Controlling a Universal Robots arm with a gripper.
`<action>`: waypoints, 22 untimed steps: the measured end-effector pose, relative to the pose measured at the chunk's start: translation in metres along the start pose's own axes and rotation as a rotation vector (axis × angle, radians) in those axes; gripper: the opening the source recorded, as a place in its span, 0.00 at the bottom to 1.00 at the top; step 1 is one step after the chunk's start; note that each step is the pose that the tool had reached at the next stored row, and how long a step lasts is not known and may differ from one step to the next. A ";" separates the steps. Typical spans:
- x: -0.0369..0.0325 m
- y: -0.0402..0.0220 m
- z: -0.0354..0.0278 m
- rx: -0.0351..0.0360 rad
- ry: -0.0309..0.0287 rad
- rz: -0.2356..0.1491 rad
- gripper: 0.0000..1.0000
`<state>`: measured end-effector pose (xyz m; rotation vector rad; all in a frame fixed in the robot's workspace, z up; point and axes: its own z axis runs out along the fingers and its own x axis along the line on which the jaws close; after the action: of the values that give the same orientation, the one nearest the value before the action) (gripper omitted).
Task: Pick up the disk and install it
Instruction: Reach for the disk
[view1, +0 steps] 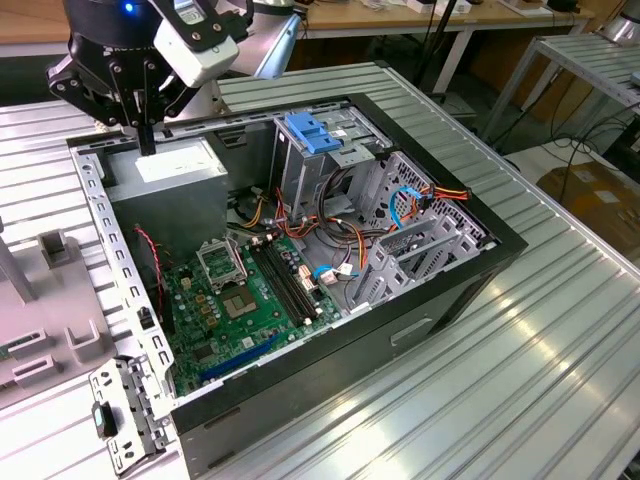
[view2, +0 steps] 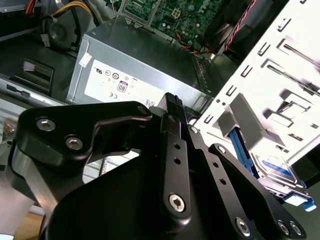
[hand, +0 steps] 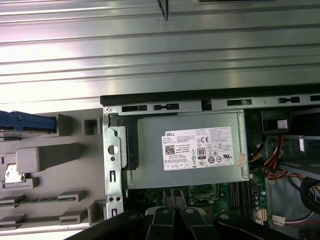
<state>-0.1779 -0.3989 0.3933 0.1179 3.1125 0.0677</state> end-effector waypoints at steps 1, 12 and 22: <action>0.0004 0.0000 0.0000 0.0000 0.0000 0.000 0.11; 0.0056 -0.0004 -0.0002 0.0000 0.0000 0.000 0.11; 0.0096 -0.0007 -0.0003 0.0001 0.0000 0.000 0.11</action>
<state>-0.1875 -0.3989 0.3933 0.1179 3.1125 0.0676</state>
